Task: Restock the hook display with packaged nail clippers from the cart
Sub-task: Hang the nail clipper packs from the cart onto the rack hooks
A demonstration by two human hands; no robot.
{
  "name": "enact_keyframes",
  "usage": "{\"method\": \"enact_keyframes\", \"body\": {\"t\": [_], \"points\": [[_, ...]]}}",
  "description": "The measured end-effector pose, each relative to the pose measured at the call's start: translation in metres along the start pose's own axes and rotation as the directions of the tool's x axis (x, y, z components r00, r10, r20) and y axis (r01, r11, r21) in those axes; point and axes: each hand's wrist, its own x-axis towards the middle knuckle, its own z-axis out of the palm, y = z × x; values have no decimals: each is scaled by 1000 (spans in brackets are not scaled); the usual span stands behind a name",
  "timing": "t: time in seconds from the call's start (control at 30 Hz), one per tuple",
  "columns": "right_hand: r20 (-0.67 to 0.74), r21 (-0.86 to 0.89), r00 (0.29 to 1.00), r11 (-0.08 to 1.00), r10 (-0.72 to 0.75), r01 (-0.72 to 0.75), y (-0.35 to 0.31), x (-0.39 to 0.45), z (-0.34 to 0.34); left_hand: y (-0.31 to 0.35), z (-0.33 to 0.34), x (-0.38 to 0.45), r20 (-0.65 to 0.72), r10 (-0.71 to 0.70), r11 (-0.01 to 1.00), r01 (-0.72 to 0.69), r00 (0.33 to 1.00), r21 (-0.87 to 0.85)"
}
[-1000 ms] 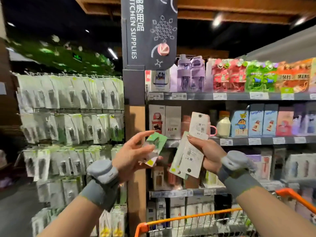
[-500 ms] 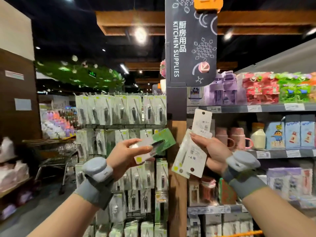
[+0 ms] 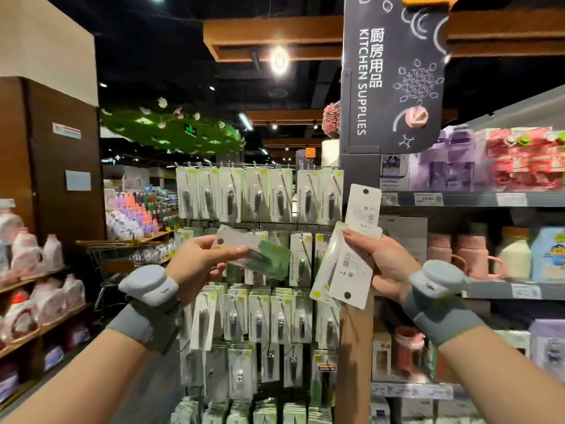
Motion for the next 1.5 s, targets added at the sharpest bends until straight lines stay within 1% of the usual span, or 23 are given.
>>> {"method": "enact_keyframes", "body": {"t": [0.07, 0.2, 0.33, 0.5, 0.53, 0.6, 0.73, 0.87, 0.93, 1.0, 1.07, 1.23, 1.37, 1.5], "points": [[14, -17, 1000, 1000, -6, 6, 0, 9, 5, 0, -9, 4, -36, 15, 999, -13, 999, 47], [63, -26, 998, 1000, -6, 8, 2, 28, 14, 2, -29, 19, -103, 23, 997, -16, 994, 74], [96, -36, 995, 999, 3, 0, 9, 46, 25, 4, -52, 32, -157, 48, 989, -24, 986, 148], [122, -36, 993, 999, 4, 1, 17, 63, 37, 7, -75, 50, -257, 189, 956, -118, 948, 270], [118, -35, 993, 999, -1, 5, 21, 67, 40, 6, -81, 55, -258, 214, 945, -133, 942, 300], [105, -25, 994, 1000, -8, 11, 29, 77, 50, 3, -92, 68, -209, 244, 915, -154, 947, 373], [90, -23, 995, 999, -46, 48, 45, 96, 70, -3, -109, 93, -70, 230, 863, -170, 971, 477], [59, -17, 994, 996, -87, 88, 60, 110, 90, -12, -115, 118, -1, 274, 772, -219, 962, 596], [48, -11, 994, 995, -94, 94, 67, 112, 100, -18, -113, 131, 17, 264, 783, -224, 964, 580], [37, -3, 995, 996, -92, 92, 72, 113, 106, -23, -106, 139, 45, 215, 824, -206, 976, 528], [29, -7, 995, 996, -91, 92, 75, 114, 111, -29, -100, 147, 84, 175, 834, -193, 981, 517], [40, -43, 994, 994, -97, 99, 74, 116, 117, -35, -90, 151, 118, 166, 810, -204, 979, 550], [42, -48, 994, 994, -99, 101, 72, 119, 121, -31, -83, 148, 123, 207, 784, -240, 970, 573], [46, -48, 994, 994, -100, 102, 73, 122, 123, -29, -81, 149, 162, 237, 697, -283, 958, 659]]}}
